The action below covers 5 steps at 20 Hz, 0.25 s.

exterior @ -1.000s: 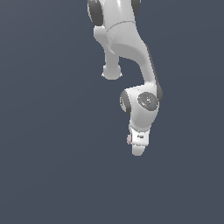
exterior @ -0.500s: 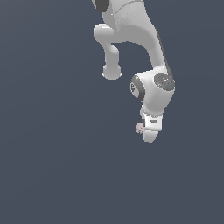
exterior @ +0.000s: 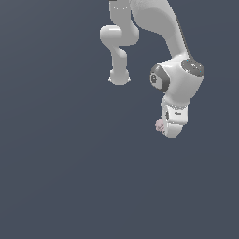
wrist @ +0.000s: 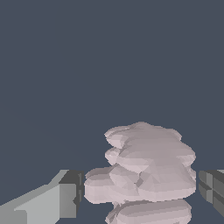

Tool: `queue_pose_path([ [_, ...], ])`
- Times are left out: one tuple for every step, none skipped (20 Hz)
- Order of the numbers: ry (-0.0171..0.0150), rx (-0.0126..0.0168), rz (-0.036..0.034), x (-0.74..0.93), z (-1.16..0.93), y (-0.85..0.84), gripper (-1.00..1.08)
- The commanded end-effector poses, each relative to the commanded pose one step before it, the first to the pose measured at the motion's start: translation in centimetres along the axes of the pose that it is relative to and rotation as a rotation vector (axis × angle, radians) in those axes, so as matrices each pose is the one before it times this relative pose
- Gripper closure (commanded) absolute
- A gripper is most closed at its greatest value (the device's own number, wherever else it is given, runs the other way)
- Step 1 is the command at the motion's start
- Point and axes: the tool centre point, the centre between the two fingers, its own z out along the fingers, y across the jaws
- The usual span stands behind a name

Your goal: Pick up the object and move it to a goal position.

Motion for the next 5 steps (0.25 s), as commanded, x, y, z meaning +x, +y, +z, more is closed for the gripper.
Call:
queue_pose_path([
  [-0.00018, 0.00126, 0.00140, 0.503, -0.534, -0.533, 1.08],
  [0.00063, 0.00026, 0.00012, 0.128, -0.135, -0.093, 1.08],
  [0.00000, 0.00000, 0.00000, 0.110, -0.089, -0.053, 1.08],
  [0.00065, 0.00018, 0.00016, 0.055, -0.055, 0.001, 1.08],
  [0.00000, 0.00000, 0.00000, 0.019, -0.007, 0.009, 1.08],
])
